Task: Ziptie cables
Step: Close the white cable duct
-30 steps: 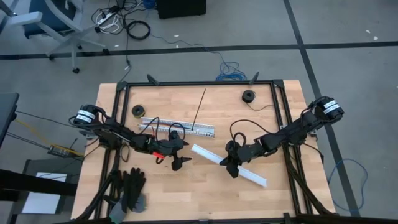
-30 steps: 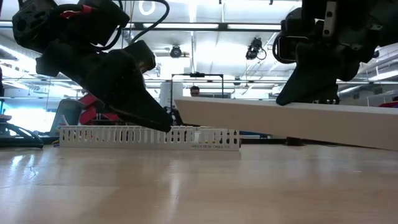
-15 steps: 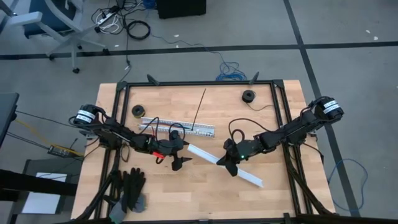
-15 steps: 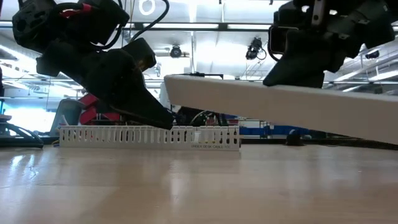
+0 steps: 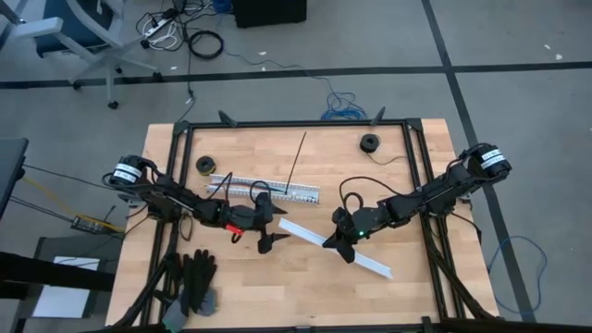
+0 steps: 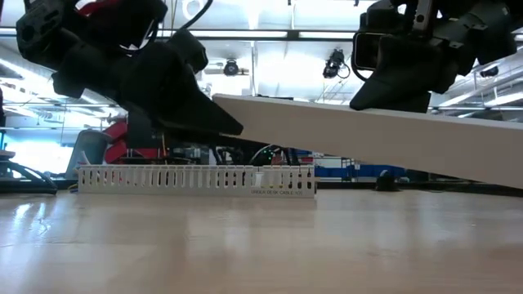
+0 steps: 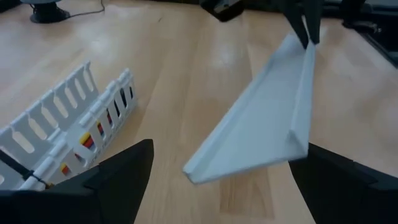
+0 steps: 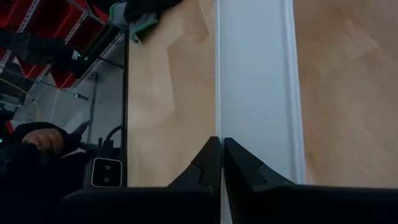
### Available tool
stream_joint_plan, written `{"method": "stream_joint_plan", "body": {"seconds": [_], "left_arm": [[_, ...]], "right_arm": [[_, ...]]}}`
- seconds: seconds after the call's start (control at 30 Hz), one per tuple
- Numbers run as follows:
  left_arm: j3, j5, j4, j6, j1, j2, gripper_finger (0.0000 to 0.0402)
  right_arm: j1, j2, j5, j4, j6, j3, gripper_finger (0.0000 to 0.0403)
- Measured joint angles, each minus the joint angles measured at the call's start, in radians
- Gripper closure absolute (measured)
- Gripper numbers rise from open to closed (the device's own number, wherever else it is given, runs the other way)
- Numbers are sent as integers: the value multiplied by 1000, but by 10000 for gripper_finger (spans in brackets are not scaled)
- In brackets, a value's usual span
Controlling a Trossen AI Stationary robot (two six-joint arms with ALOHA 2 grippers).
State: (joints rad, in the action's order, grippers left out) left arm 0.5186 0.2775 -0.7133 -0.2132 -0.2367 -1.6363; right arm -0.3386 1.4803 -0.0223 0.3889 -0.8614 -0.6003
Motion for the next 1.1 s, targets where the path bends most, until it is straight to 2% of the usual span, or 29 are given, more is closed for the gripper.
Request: {"method": "stream_joint_plan", "body": {"seconds": [0.67,0.9,1.1], "left_arm": [[0,1,-160,-26,1,0,58],[0,54,-158,-27,1,0,58],[0,-17,-157,-27,1,0,58]], "right_arm": [[0,0,-10,0,47,0,403],[0,0,-11,2,54,0,402],[0,0,-4,5,54,0,402]]}}
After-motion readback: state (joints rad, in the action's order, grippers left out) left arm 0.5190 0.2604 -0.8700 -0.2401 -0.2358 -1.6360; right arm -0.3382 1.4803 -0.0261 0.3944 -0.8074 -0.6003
